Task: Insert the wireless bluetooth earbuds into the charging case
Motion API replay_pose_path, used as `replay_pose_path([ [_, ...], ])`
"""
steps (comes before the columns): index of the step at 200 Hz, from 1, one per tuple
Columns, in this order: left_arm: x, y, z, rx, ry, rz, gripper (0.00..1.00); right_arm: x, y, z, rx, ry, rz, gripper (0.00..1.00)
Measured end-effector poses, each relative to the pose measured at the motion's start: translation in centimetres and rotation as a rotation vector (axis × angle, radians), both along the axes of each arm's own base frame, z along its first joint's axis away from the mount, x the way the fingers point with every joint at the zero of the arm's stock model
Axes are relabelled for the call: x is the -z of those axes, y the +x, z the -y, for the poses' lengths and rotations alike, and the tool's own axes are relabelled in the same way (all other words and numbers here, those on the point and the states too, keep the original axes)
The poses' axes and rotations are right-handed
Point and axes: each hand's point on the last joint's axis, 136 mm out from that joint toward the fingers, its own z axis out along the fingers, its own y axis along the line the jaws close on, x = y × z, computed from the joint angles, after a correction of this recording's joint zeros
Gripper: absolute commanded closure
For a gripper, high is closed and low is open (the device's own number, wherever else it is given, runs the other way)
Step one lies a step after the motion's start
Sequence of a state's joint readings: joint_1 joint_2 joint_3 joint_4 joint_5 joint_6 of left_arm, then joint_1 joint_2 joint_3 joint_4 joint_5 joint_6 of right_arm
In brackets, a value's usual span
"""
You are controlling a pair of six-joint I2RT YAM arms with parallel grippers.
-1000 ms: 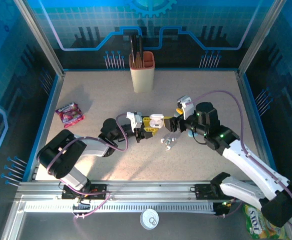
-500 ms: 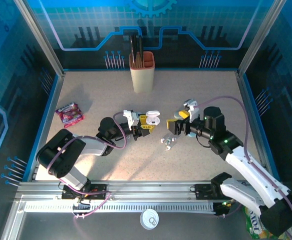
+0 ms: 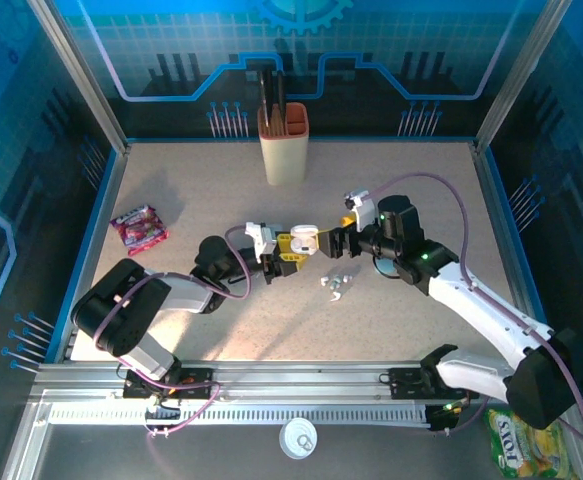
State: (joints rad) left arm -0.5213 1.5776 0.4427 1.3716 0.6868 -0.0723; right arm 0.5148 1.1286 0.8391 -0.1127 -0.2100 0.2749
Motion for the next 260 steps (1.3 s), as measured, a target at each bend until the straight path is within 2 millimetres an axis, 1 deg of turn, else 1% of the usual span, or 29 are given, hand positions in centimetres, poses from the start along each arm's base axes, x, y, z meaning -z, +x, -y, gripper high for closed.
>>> replay_pose_path([
  [17,0.4,0.0,-0.4,-0.010,0.005,-0.009,0.65,-0.2,-0.4,0.3,0.006,0.006,0.003,0.17],
  [43,1.0,0.7,-1.3,-0.047,0.012,-0.025,0.65,-0.7,-1.7,1.6,0.034,0.021,0.030,0.17],
  [62,1.1,1.3,-2.0,-0.076,0.013,-0.030,0.64,0.1,-2.4,2.5,0.061,0.021,0.007,0.18],
  [78,1.0,1.5,-2.6,-0.097,0.011,-0.027,0.64,1.9,-2.2,3.2,0.099,0.002,-0.054,0.20],
  [90,0.8,1.5,-3.0,-0.115,0.006,-0.023,0.64,3.8,-2.0,3.5,0.122,-0.024,-0.116,0.21],
  [104,0.6,1.4,-3.7,-0.133,0.002,-0.016,0.64,6.2,-1.8,3.4,0.131,-0.060,-0.198,0.23],
  [132,0.4,1.4,-4.7,-0.165,-0.002,-0.013,0.64,12.2,-1.7,3.4,0.155,-0.162,-0.407,0.27],
  [153,0.3,1.4,-4.9,-0.172,-0.004,-0.011,0.65,15.1,-1.5,3.6,0.192,-0.218,-0.521,0.29],
  [174,0.4,1.3,-4.9,-0.173,-0.003,-0.013,0.64,16.7,-1.6,4.1,0.235,-0.249,-0.583,0.32],
  [201,0.5,1.3,-4.9,-0.173,-0.003,-0.014,0.64,17.6,-1.9,4.8,0.278,-0.278,-0.619,0.33],
  [223,0.5,1.3,-4.9,-0.173,-0.003,-0.014,0.64,18.0,-1.8,4.8,0.278,-0.284,-0.625,0.32],
  [242,0.5,1.3,-4.9,-0.172,-0.003,-0.015,0.64,18.8,-1.8,4.7,0.270,-0.301,-0.643,0.31],
  [260,0.5,1.3,-4.9,-0.172,-0.004,-0.017,0.64,19.3,-1.3,4.4,0.258,-0.310,-0.653,0.31],
])
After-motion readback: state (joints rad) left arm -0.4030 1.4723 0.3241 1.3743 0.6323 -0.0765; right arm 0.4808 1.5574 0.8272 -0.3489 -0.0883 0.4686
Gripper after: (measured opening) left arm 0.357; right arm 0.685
